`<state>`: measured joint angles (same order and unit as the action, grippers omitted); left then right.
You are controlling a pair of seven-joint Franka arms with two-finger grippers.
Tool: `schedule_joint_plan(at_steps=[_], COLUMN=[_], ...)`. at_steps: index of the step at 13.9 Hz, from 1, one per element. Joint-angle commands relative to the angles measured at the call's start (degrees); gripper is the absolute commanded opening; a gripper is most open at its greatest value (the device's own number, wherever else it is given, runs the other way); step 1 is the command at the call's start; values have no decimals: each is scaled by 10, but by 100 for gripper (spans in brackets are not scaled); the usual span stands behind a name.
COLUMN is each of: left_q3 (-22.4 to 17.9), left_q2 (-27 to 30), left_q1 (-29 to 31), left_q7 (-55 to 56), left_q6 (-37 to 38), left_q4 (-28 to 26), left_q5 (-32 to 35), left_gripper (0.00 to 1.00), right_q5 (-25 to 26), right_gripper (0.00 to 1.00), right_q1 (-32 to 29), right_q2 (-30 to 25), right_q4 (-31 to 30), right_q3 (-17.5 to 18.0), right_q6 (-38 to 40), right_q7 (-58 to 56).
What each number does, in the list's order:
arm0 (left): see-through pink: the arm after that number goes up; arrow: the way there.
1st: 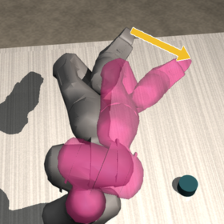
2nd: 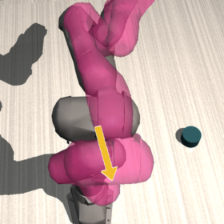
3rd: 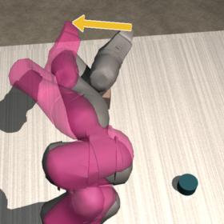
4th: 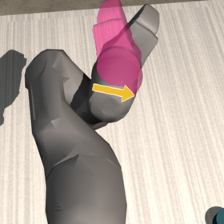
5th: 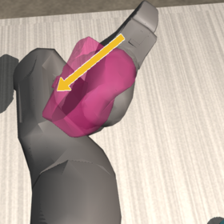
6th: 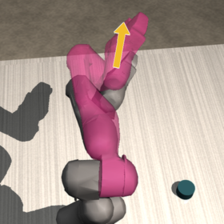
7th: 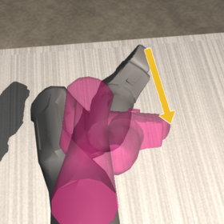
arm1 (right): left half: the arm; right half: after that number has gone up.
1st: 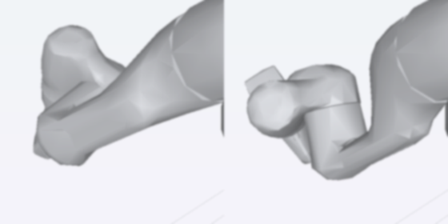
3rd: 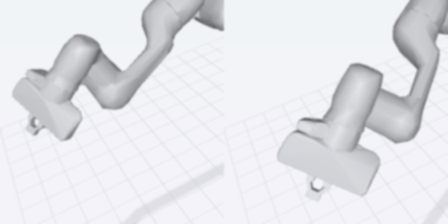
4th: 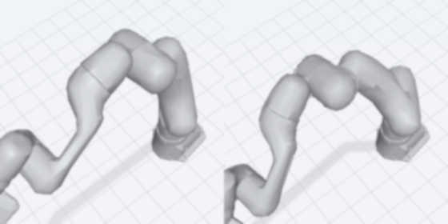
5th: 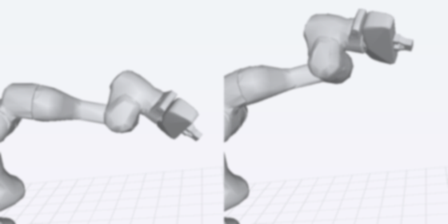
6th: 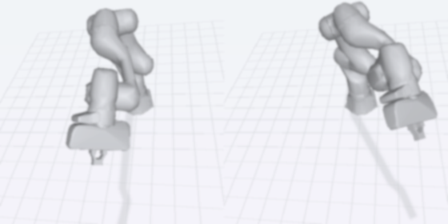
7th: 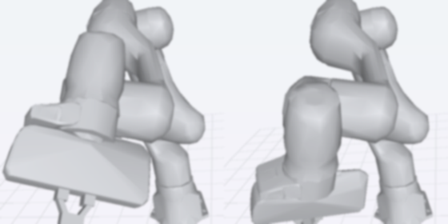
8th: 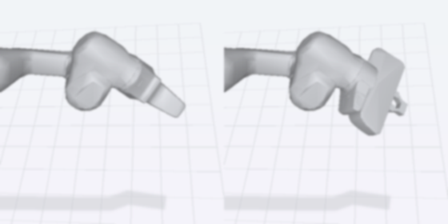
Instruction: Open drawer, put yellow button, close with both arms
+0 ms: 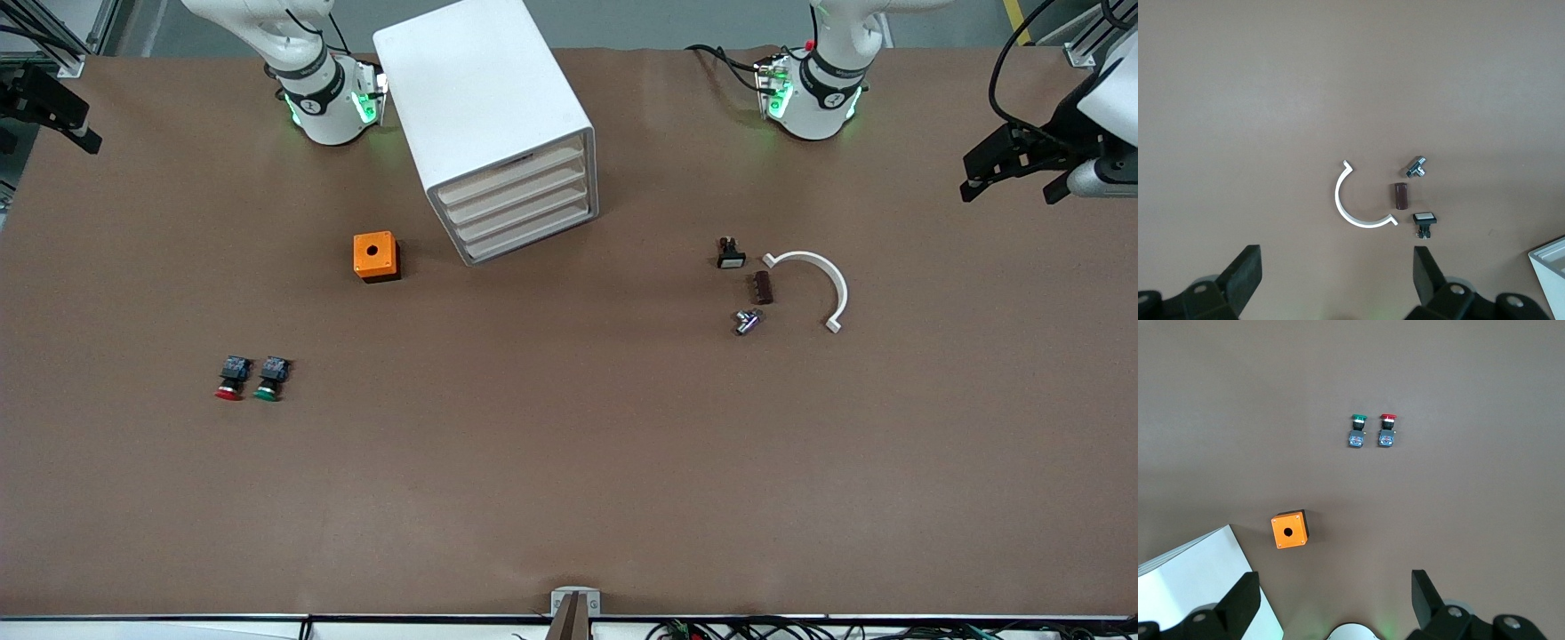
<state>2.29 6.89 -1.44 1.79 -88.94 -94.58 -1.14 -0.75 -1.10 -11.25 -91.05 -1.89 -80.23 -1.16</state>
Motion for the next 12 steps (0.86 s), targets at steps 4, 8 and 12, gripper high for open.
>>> schedule_joint_plan(at_steps=[4,8,12], left_q3=[4,3,4], left_q2=[-27,-27,-27], left_q1=[2,2,3], left_q7=[10,10,10], left_q6=[11,11,11], left_q4=[39,39,39], left_q5=[3,2,2], left_gripper=[100,100,100], right_q5=[7,7,8], right_gripper=[100,100,100], right_q1=[1,1,0], right_q2=[-10,-11,-11], right_q4=[-7,-7,-6], right_q3=[-1,-2,-2], right_q6=[2,3,3], right_q7=[-2,-2,-2])
